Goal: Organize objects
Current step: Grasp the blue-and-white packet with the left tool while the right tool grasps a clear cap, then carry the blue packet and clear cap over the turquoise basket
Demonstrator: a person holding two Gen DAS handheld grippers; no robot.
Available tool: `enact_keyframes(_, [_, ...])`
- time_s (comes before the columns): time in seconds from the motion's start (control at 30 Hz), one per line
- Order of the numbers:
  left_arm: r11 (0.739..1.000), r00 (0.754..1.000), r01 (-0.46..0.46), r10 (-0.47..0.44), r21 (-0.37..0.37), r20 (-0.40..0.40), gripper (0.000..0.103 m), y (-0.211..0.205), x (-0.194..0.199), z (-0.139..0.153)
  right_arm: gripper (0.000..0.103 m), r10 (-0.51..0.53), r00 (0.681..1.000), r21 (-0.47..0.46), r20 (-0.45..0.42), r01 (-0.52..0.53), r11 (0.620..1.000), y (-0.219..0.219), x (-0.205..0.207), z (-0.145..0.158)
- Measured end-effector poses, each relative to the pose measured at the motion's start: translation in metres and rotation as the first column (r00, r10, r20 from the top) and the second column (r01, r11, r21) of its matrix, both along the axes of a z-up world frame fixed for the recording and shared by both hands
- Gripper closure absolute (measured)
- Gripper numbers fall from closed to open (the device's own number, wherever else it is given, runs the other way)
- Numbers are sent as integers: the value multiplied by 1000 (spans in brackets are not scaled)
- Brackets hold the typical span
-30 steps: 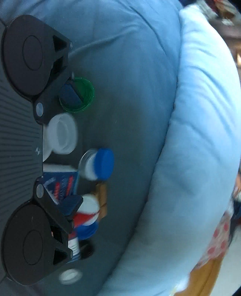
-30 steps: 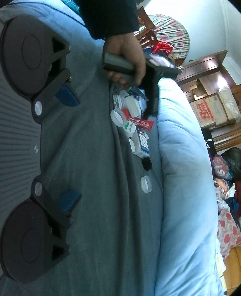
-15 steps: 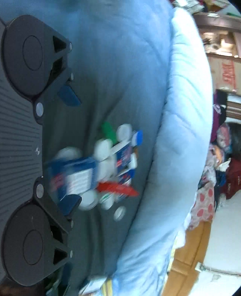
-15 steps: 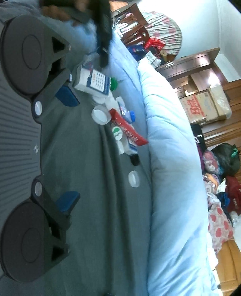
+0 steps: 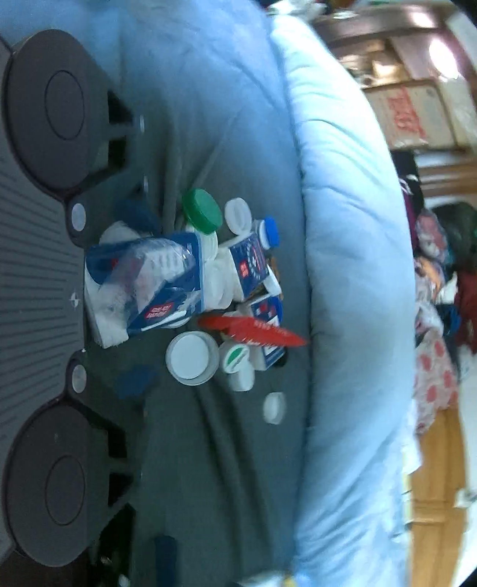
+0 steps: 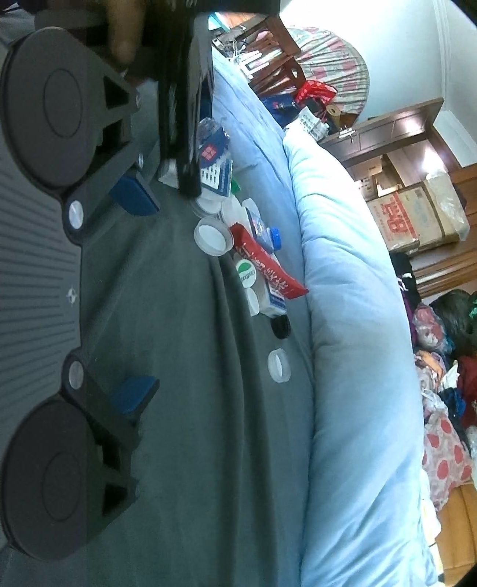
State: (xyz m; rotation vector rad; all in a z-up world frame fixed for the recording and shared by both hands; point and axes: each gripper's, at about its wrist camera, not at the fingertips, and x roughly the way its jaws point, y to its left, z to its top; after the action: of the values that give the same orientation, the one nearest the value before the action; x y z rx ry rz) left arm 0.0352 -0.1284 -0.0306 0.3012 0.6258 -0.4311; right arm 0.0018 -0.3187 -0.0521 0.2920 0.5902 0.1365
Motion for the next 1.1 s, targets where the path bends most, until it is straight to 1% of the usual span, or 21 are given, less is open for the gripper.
enact_keyframes(0.03, [1000,1000,0,0,9,-11,53,1,-2,-2,17,5,1000,-12,9,-4,1000,1,-1,2])
enact_keyframes(0.07, [1000,1000,-7,7,-4,-26,52,3,-1,-4,21,9,1000,-20,21,-9,1000,2,-3,4])
enact_keyframes(0.1, [1000,1000,-10,10,-18,-23,53,6,-2,-3,23,22,999,-23,33,-21,1000,3,-4,7])
enact_keyframes(0.17, [998,999,-18,16,-61,-31,53,17,-3,1,31,46,998,-21,38,-45,999,6,0,10])
enact_keyframes(0.23, [992,998,-50,46,-119,-36,53,32,-4,9,32,90,995,-43,46,-88,995,15,14,13])
enact_keyframes(0.3, [984,995,-92,86,-150,-42,53,50,-8,22,34,127,990,-87,60,-122,989,28,37,18])
enact_keyframes(0.33, [978,993,-117,109,-171,-55,53,60,-8,25,34,147,988,-102,42,-142,985,36,52,19])
enact_keyframes(0.43, [970,987,-160,151,-184,-62,53,79,-8,35,35,169,986,-182,-8,-168,969,59,94,14])
enact_keyframes(0.57, [958,979,-198,185,-206,-83,52,96,-7,41,35,200,978,-232,-65,-210,950,77,123,4])
enact_keyframes(0.6, [955,978,-205,190,-215,-88,52,99,-6,42,37,202,976,-249,-75,-215,944,80,127,2])
enact_keyframes(0.67, [949,976,-214,198,-230,-88,52,102,-8,47,58,196,978,-265,-77,-210,941,82,128,1])
enact_keyframes(0.73, [944,976,-217,202,-249,-85,52,103,-11,53,60,189,979,-251,-73,-201,947,81,121,2])
enact_keyframes(0.83, [938,979,-202,194,-282,-56,52,109,-18,70,60,180,980,-218,-80,-194,957,76,110,7])
enact_keyframes(0.9, [932,979,-201,201,-300,-31,52,116,-25,84,60,178,981,-201,-77,-190,961,78,104,20])
enact_keyframes(0.97, [927,975,-210,222,-309,2,52,129,-33,101,60,199,979,-206,-43,-203,957,88,99,42])
enact_keyframes(1.03, [917,965,-240,261,-318,24,52,145,-40,118,60,248,969,-219,16,-238,946,109,96,75])
enact_keyframes(1.1, [899,946,-282,318,-334,58,52,171,-50,140,60,305,949,-228,83,-280,933,135,93,112])
